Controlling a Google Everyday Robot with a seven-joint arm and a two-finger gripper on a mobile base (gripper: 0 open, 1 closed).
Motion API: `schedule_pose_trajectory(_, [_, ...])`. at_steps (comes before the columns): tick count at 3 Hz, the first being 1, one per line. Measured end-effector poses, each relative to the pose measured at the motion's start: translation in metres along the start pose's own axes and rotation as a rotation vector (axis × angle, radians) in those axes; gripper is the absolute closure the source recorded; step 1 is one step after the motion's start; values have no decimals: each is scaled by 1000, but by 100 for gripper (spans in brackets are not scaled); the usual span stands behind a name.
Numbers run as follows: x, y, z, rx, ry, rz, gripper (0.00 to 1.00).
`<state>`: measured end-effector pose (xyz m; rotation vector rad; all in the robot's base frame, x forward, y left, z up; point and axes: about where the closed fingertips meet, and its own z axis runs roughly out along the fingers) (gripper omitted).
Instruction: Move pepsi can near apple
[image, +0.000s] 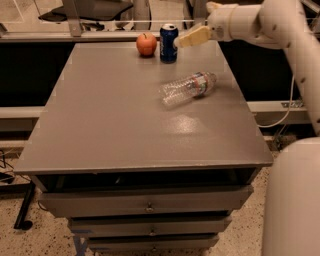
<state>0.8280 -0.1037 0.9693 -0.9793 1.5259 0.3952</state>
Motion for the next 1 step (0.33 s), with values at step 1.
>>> schedule_pose_trajectory(1, [0,-4,-59,13,-74,-7,0])
